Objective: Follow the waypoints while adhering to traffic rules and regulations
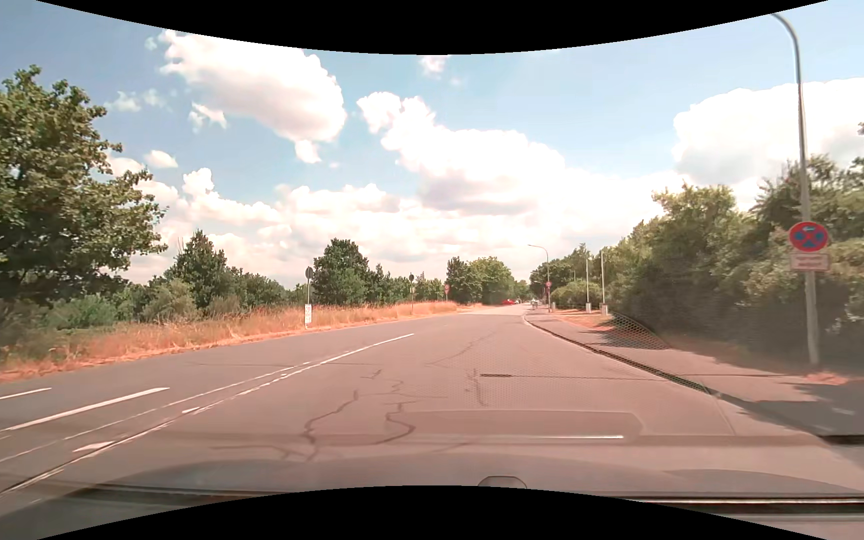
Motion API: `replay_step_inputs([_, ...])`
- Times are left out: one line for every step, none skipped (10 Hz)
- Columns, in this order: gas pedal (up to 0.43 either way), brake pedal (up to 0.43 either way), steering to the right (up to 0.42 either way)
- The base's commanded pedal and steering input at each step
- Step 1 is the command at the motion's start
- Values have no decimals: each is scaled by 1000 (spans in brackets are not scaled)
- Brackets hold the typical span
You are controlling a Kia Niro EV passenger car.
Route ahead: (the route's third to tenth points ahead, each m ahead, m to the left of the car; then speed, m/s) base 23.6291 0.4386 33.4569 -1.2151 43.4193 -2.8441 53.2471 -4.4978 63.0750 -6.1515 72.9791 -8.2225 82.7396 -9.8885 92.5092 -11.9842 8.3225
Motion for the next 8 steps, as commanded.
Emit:
replay_step_inputs([138,0,8])
replay_step_inputs([138,0,9])
replay_step_inputs([138,0,12])
replay_step_inputs([138,0,13])
replay_step_inputs([138,0,13])
replay_step_inputs([138,0,13])
replay_step_inputs([138,0,13])
replay_step_inputs([138,0,13])
